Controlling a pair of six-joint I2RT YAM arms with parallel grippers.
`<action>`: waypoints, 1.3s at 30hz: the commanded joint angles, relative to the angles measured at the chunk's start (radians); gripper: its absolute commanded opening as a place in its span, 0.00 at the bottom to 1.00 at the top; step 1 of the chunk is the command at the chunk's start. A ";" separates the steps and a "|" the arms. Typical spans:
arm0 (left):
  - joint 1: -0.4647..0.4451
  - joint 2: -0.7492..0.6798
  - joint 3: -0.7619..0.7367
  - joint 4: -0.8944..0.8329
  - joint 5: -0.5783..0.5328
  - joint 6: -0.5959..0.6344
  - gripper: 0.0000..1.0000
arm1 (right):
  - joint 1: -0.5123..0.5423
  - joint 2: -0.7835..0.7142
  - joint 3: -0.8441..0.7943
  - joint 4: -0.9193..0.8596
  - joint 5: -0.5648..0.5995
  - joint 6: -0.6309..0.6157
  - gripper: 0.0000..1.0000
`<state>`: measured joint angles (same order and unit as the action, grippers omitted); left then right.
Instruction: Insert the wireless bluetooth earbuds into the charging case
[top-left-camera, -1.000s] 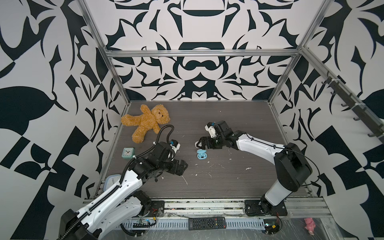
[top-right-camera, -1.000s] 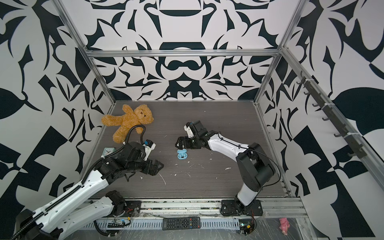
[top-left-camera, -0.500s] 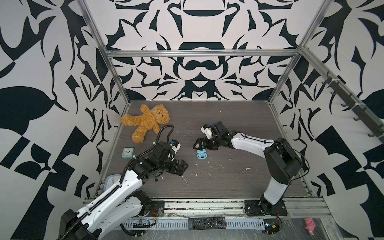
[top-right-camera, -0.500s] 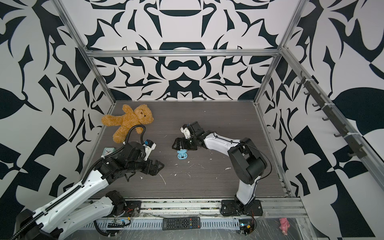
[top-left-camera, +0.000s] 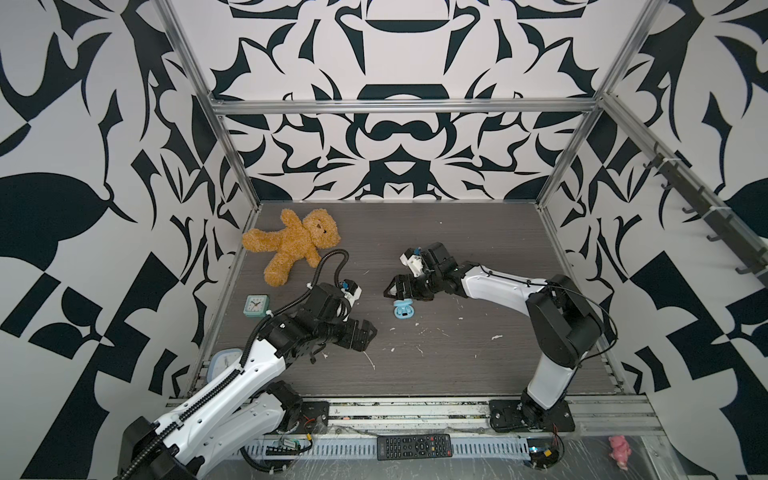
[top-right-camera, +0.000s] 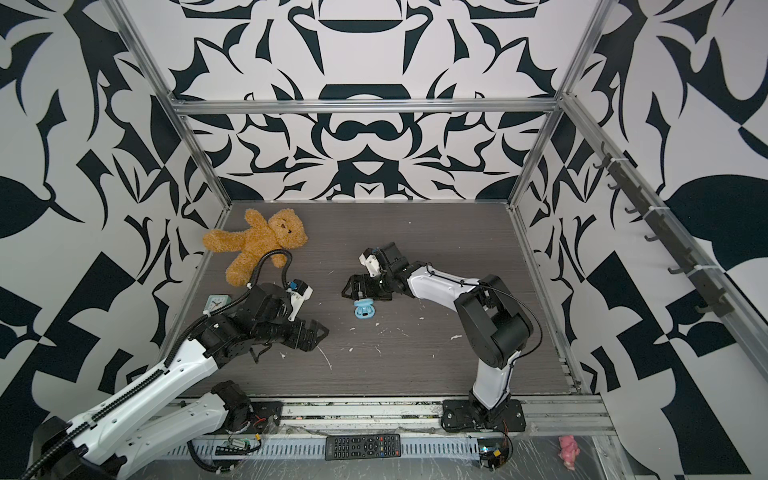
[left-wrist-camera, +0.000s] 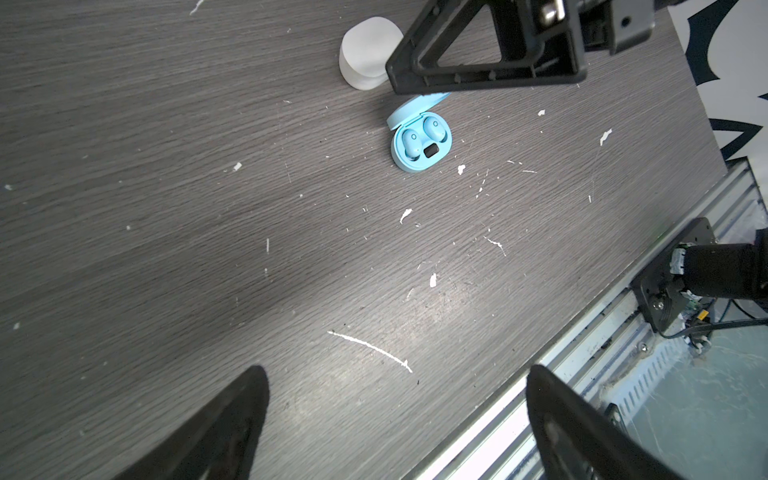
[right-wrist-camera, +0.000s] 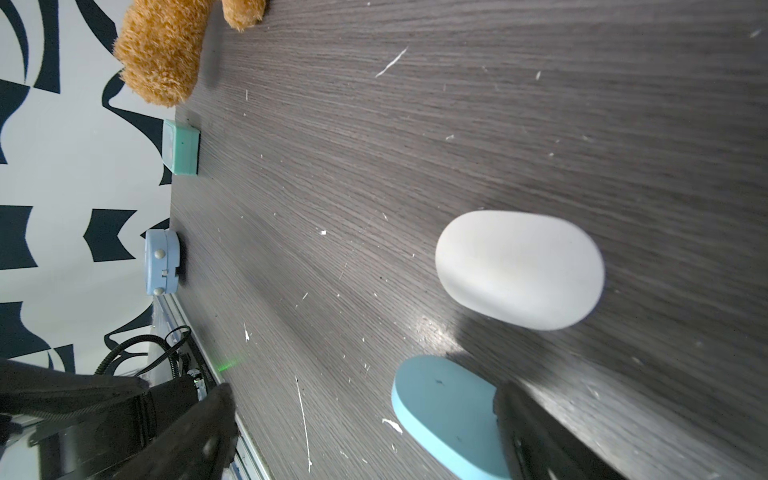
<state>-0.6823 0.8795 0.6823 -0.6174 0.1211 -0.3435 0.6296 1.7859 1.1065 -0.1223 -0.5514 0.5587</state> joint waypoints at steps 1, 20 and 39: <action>-0.003 0.004 -0.009 0.004 0.015 -0.008 0.99 | -0.004 -0.041 -0.014 0.041 -0.022 0.024 0.99; -0.003 0.009 -0.005 0.004 0.021 -0.005 0.99 | 0.004 -0.161 -0.108 0.085 -0.024 0.067 0.99; -0.001 -0.087 0.053 -0.004 -0.477 -0.089 0.99 | 0.003 -0.699 -0.238 -0.134 0.767 -0.198 0.99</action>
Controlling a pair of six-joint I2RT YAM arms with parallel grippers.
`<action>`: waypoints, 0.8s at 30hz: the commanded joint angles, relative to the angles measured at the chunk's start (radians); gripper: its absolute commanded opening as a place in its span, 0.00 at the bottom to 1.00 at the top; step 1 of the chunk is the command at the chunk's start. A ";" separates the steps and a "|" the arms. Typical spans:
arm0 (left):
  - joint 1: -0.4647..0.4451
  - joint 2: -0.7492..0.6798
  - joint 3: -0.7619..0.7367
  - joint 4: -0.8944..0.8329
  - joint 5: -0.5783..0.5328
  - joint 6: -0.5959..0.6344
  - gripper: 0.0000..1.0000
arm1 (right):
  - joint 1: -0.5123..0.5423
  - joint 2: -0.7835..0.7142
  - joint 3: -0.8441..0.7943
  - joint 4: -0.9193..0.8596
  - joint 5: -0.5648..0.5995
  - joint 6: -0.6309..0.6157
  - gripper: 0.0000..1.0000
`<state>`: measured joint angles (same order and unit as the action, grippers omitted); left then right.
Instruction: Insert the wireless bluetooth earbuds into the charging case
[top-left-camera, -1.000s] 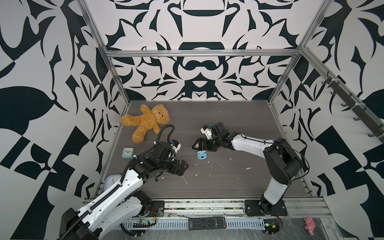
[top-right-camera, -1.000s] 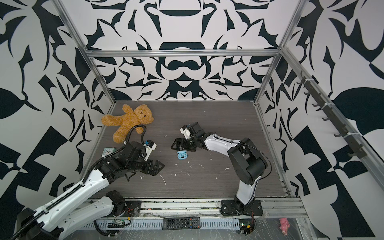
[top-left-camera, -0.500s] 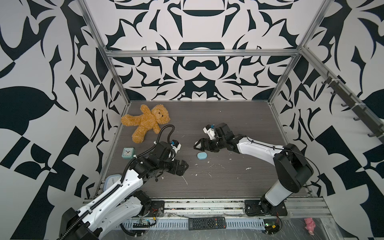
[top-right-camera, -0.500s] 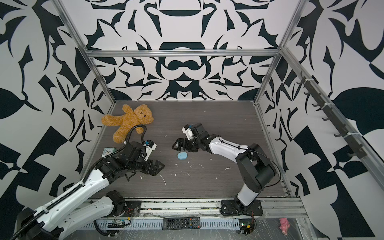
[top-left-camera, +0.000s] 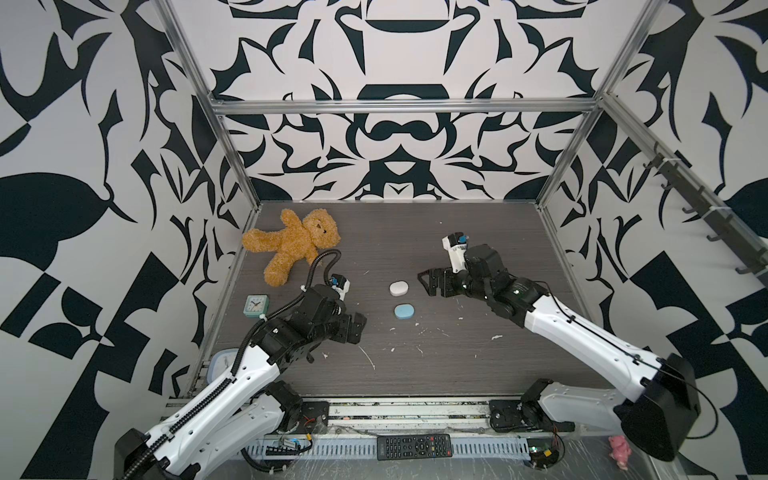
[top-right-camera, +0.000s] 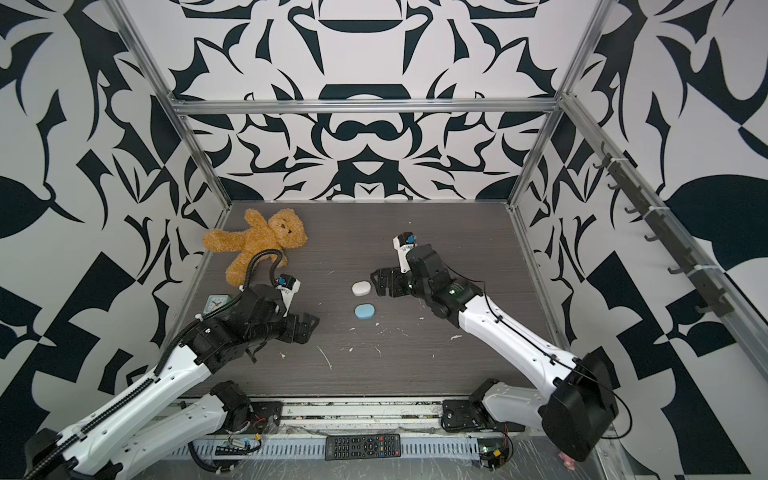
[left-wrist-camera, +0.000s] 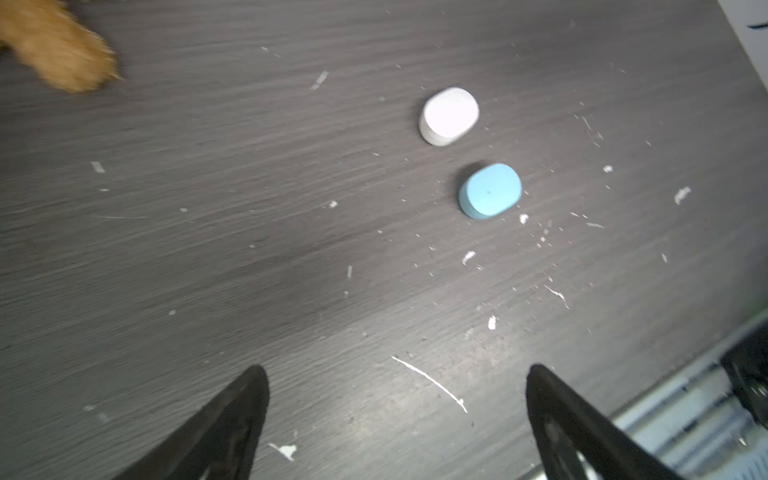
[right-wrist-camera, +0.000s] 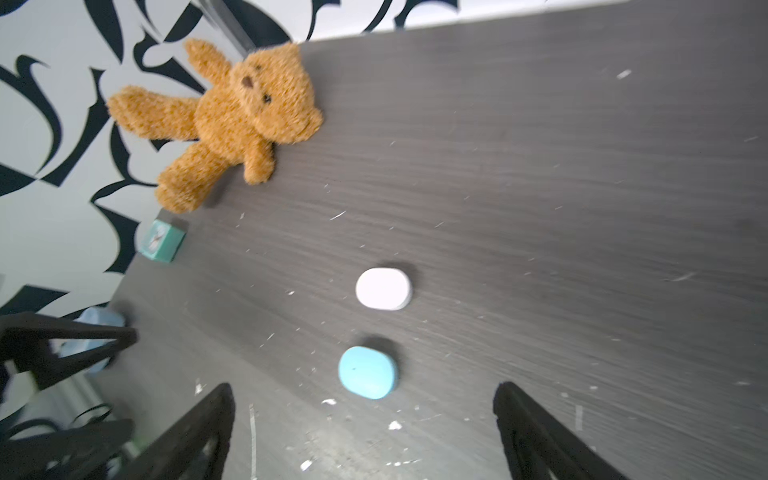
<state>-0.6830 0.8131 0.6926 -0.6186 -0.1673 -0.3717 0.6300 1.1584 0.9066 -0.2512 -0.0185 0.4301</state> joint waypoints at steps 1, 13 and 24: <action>0.000 -0.025 0.041 0.012 -0.220 -0.070 0.99 | 0.002 -0.104 -0.070 0.010 0.306 -0.084 0.99; 0.112 0.062 -0.088 0.472 -0.456 0.194 0.99 | -0.080 -0.193 -0.423 0.589 0.811 -0.315 1.00; 0.368 0.222 -0.178 0.781 -0.315 0.191 0.99 | -0.298 0.093 -0.474 0.854 0.765 -0.368 1.00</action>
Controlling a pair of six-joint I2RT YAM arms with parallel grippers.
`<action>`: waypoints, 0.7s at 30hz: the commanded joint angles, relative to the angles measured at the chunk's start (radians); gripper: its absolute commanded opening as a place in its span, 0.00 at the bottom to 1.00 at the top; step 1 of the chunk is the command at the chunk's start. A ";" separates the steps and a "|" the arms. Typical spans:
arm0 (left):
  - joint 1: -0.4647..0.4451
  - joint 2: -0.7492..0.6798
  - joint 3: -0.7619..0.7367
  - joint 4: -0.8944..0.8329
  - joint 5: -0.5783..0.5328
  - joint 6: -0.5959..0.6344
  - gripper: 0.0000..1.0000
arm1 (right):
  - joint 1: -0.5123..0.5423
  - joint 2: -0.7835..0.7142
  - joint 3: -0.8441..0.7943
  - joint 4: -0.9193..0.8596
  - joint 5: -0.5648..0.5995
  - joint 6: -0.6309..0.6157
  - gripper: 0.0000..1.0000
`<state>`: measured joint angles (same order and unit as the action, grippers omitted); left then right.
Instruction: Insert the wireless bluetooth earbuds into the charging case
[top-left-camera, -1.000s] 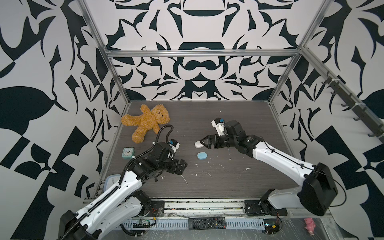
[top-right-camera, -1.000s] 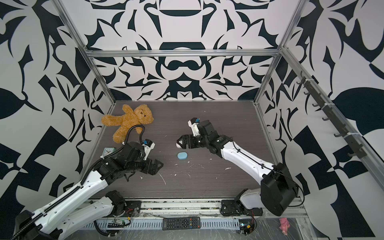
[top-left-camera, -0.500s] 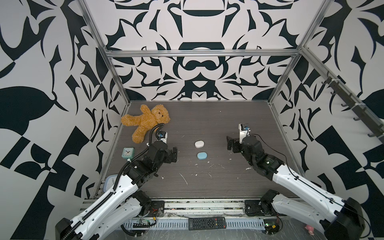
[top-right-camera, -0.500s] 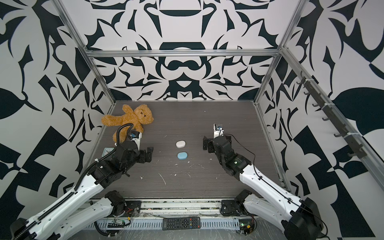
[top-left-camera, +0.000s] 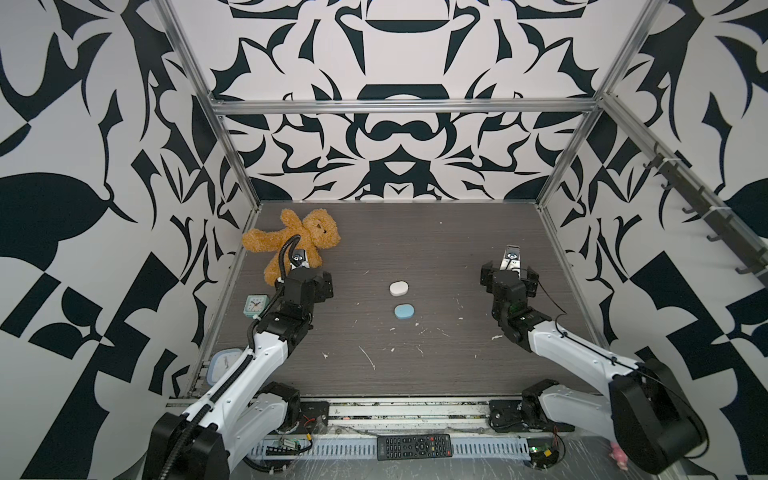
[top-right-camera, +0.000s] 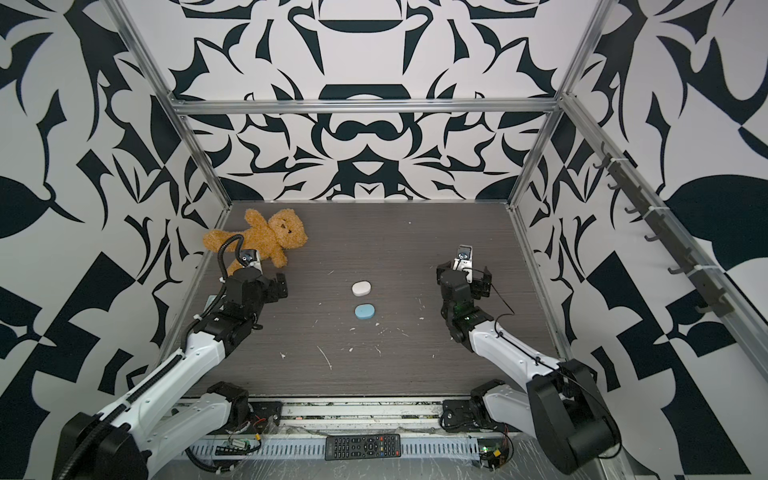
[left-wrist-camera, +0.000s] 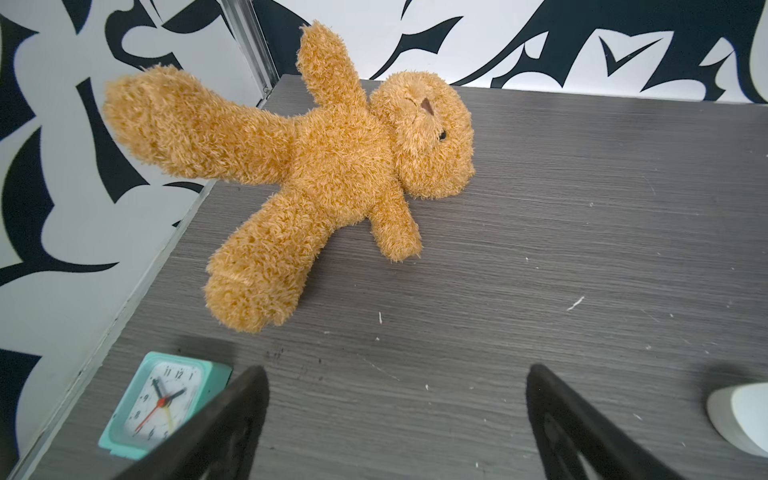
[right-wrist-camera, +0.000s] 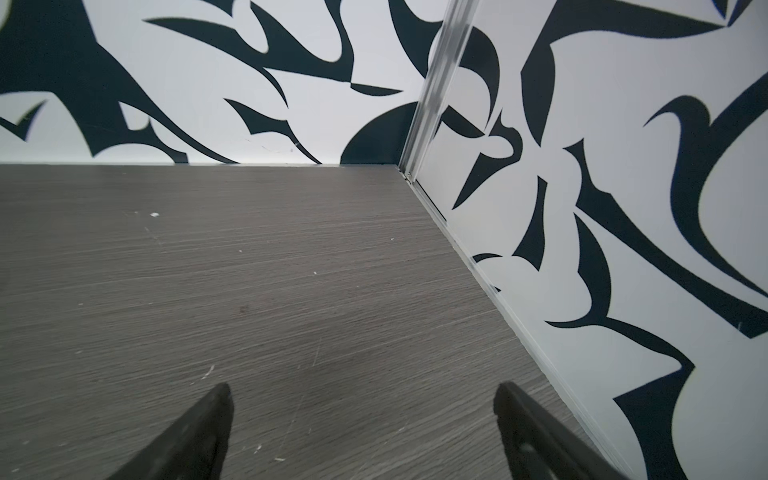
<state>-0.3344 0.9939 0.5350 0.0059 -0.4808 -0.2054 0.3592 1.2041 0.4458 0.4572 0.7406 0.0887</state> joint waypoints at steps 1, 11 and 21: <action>0.030 0.067 -0.026 0.188 -0.001 0.034 0.99 | -0.041 0.078 -0.013 0.162 0.002 -0.030 1.00; 0.171 0.319 -0.148 0.613 0.126 0.153 0.99 | -0.161 0.184 -0.054 0.269 -0.111 -0.030 1.00; 0.217 0.445 -0.138 0.741 0.238 0.209 0.99 | -0.187 0.302 -0.093 0.437 -0.248 -0.073 1.00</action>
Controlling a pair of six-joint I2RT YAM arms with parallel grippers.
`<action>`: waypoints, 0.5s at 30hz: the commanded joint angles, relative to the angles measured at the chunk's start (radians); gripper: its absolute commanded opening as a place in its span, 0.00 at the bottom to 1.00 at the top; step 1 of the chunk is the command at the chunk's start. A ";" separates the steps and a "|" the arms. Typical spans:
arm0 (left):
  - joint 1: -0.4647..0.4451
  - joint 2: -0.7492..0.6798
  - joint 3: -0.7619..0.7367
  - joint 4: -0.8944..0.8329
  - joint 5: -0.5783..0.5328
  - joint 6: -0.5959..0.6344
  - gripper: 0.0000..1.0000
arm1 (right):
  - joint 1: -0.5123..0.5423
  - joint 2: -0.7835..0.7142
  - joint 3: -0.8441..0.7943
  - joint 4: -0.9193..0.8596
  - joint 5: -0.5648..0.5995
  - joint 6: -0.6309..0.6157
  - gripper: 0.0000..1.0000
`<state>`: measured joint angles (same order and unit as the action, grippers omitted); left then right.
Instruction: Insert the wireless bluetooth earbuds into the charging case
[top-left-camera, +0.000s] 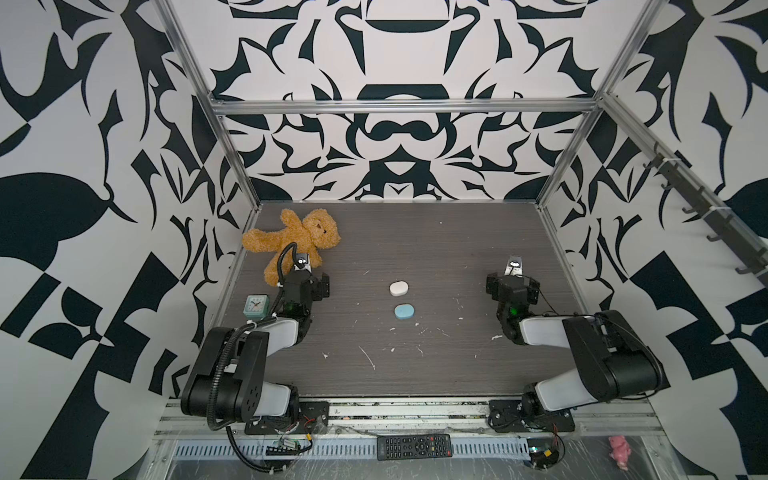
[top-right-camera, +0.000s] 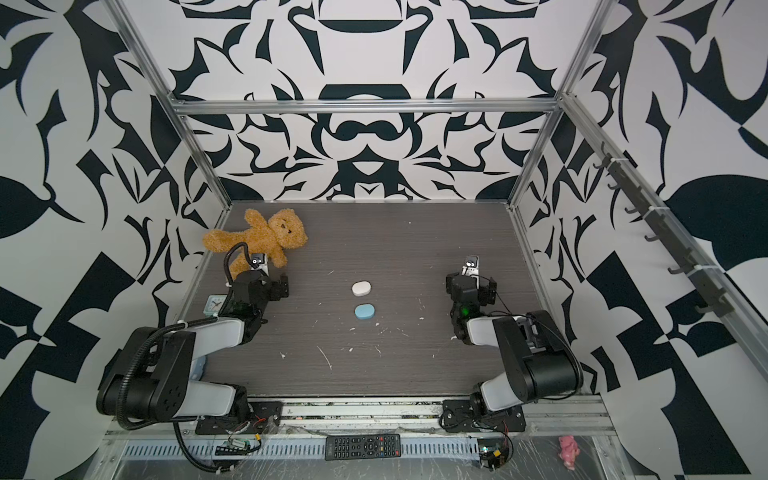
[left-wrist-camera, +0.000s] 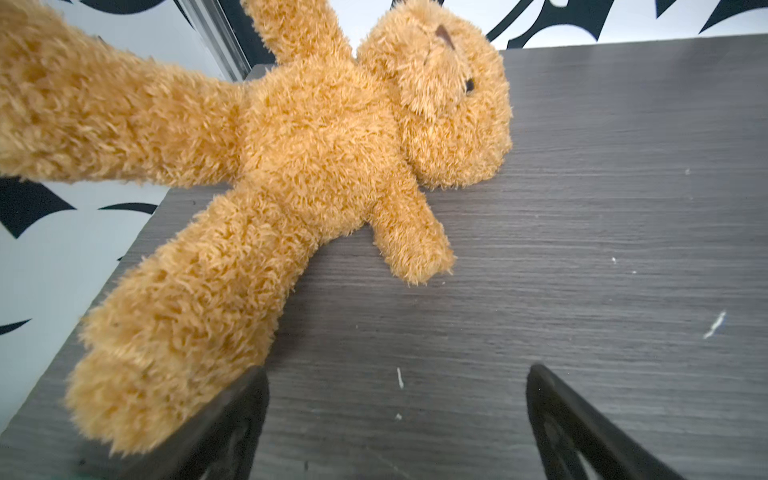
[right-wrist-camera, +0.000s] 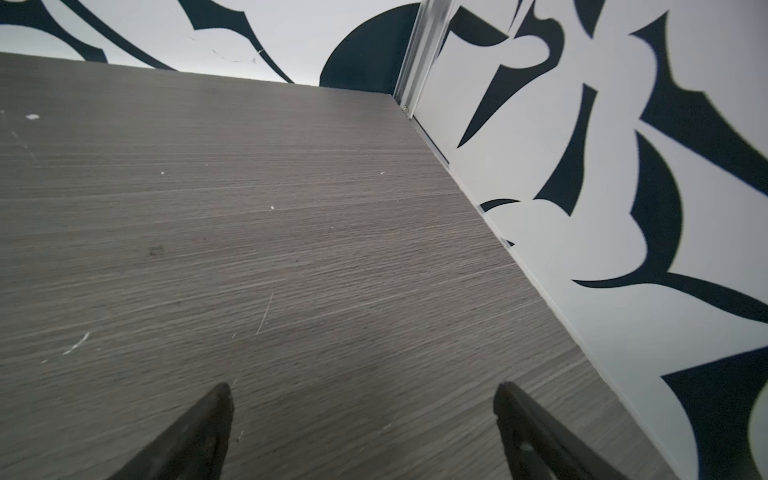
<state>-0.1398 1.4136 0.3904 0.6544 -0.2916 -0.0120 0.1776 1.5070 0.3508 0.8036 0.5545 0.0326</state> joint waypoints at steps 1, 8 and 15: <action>0.027 0.040 0.008 0.104 0.058 0.016 0.99 | -0.007 0.006 -0.002 0.106 -0.080 -0.016 1.00; 0.086 0.116 0.013 0.148 0.182 -0.007 0.99 | -0.021 0.057 -0.012 0.162 -0.114 -0.008 0.99; 0.094 0.151 0.007 0.206 0.194 -0.006 0.99 | -0.038 0.059 -0.015 0.167 -0.134 -0.009 1.00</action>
<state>-0.0479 1.5558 0.3920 0.7898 -0.1276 -0.0113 0.1406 1.5826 0.3260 0.9375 0.4343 0.0185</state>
